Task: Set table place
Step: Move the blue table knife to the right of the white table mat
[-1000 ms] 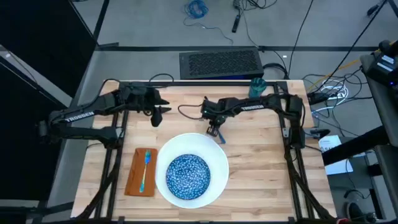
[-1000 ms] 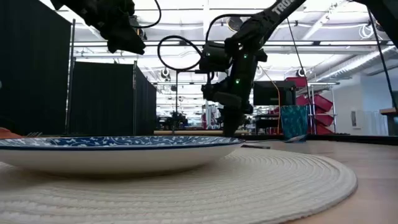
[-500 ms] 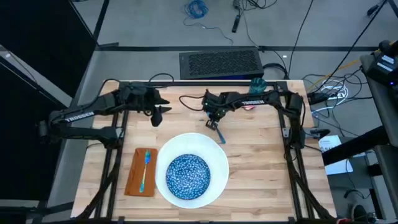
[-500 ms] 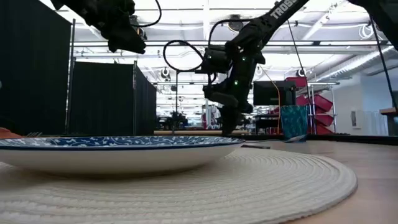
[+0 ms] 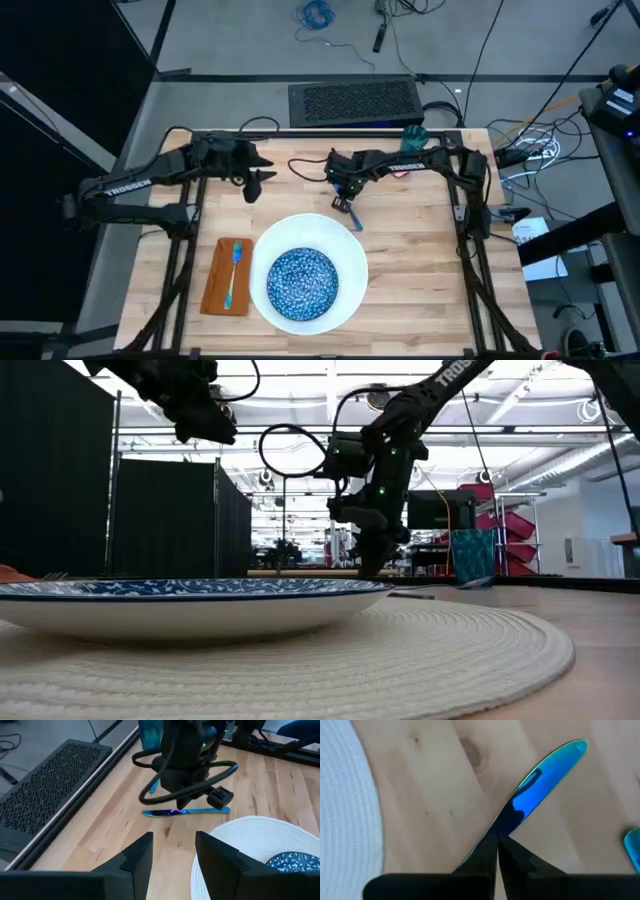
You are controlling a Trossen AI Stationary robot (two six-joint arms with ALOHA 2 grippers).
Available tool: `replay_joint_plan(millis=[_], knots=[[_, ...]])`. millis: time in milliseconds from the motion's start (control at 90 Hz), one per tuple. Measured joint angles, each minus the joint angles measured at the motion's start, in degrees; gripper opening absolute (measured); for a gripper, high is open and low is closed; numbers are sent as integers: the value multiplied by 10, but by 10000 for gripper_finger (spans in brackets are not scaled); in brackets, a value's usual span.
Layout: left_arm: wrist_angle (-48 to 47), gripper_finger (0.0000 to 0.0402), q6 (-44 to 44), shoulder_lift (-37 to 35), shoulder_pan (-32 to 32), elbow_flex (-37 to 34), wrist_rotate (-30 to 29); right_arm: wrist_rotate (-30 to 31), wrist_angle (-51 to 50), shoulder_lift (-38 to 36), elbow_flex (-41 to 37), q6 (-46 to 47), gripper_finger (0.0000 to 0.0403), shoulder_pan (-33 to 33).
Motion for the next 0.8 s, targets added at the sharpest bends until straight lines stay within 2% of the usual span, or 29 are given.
replay_joint_plan(millis=[800], knots=[[-1, 134, 3, 0, 0, 0, 0, -36, -36, 0, 0, 28, 0, 24]])
